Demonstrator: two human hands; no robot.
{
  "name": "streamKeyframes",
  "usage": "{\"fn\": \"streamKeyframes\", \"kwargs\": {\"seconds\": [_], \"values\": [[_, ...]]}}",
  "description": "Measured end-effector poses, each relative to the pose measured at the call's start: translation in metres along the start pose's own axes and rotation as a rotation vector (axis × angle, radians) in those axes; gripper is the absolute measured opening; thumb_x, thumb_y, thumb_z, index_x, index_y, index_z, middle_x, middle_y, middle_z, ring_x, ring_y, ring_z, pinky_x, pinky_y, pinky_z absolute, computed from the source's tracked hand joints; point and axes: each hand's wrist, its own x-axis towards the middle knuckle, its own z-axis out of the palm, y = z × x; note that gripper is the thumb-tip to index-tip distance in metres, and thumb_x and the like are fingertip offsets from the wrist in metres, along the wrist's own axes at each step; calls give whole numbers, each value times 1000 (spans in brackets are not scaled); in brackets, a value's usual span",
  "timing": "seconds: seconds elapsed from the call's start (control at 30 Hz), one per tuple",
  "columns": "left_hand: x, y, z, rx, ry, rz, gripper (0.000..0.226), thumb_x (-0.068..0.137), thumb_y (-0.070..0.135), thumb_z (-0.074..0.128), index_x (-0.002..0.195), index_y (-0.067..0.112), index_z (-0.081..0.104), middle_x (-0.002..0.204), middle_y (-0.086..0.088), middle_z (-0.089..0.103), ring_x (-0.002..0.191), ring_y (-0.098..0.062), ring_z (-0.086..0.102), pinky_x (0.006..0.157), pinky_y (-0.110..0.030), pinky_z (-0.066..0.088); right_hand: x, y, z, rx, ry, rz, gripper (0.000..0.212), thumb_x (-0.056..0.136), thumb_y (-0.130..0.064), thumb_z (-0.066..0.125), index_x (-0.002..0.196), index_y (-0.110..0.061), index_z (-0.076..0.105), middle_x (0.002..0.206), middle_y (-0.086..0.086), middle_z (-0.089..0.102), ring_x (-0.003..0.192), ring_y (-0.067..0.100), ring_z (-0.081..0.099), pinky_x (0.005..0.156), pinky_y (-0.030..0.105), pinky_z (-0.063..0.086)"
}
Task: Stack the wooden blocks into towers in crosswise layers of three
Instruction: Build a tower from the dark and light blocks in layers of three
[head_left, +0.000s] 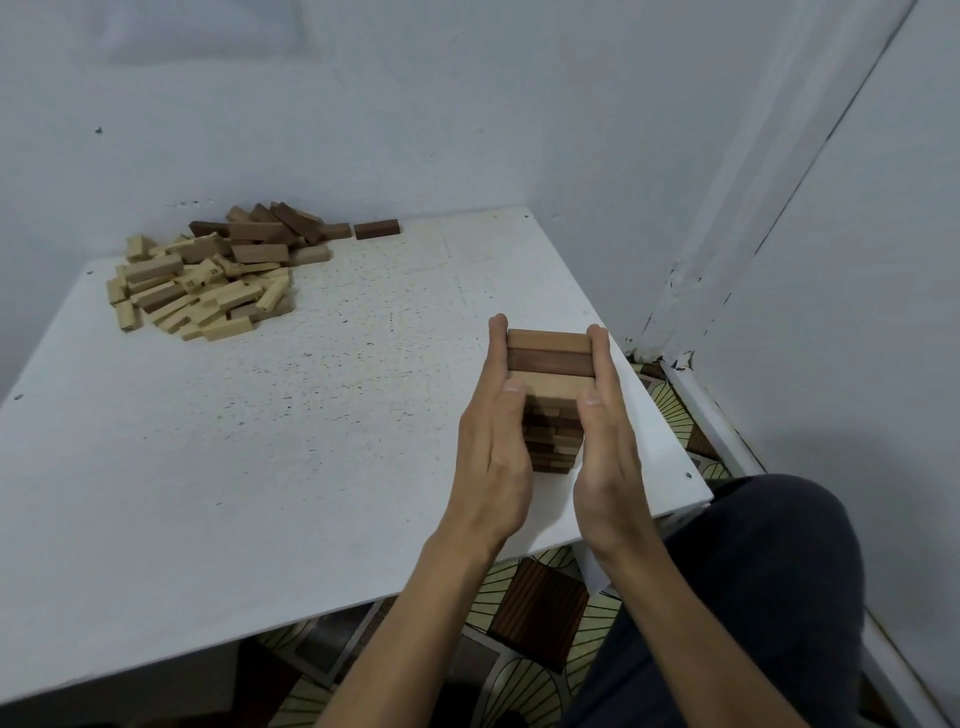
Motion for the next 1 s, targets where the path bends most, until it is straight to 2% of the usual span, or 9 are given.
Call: {"fn": "streamKeyframes", "kwargs": {"seconds": [0.1, 0.23, 0.37, 0.43, 0.57, 0.7, 0.87, 1.0], "values": [[0, 0, 0, 0, -3, 0, 58, 101, 32, 21, 157, 18, 17, 161, 14, 20, 141, 15, 21, 111, -6, 22, 0, 0, 0, 12, 3, -3, 59, 101, -32, 23, 158, -27, 10, 160, -15, 23, 139, -13, 28, 105, 5, 29], [0, 0, 1, 12, -9, 6, 58, 101, 31, 21, 158, 17, 16, 159, 18, 17, 140, 18, 18, 109, -3, 20, -1, 0, 1, 6, 7, -16, 58, 101, -31, 23, 158, -26, 10, 153, -24, 26, 135, -16, 31, 102, 3, 30], [0, 0, -1, 21, -34, 11, 59, 101, 32, 22, 158, 18, 14, 162, 18, 15, 142, 15, 16, 112, -6, 18, -1, -2, 0, -3, 22, -35, 57, 102, -25, 25, 158, -21, 11, 156, -20, 23, 134, -20, 28, 100, 1, 29], [2, 1, -5, 15, -70, 13, 61, 101, 33, 25, 158, 21, 10, 163, 17, 15, 144, 12, 15, 115, -10, 18, 1, -3, -4, -11, 12, -53, 60, 102, -18, 33, 157, -19, 10, 153, -24, 23, 131, -23, 28, 99, 0, 30], [13, 0, -33, 112, -172, 77, 85, 90, 45, 55, 159, 30, 7, 162, 15, 23, 147, 1, 21, 121, -33, 21, 16, -9, -33, -167, -63, -80, 88, 87, -26, 63, 157, -33, 10, 160, -20, 24, 145, -7, 21, 107, 6, 27], [36, 7, -62, 223, -369, 12, 111, 68, 51, 81, 154, 50, 11, 154, 21, 37, 143, 4, 29, 121, -48, 23, 38, -17, -67, -317, -243, -41, 107, 74, -38, 80, 153, -48, 9, 153, -22, 36, 142, -5, 28, 117, 28, 25], [59, 10, -71, 289, -492, -13, 118, 63, 48, 86, 153, 51, 10, 148, 20, 46, 138, 6, 37, 120, -43, 24, 53, -20, -77, -320, -376, -15, 112, 70, -34, 85, 152, -50, 10, 145, -15, 49, 143, 5, 34, 122, 40, 22], [63, 13, -68, 313, -517, -8, 120, 66, 38, 87, 155, 46, 7, 144, 12, 51, 135, 0, 43, 119, -44, 28, 53, -20, -71, -284, -411, -5, 112, 70, -26, 86, 152, -49, 13, 142, -11, 51, 140, 7, 40, 121, 41, 25]]}}
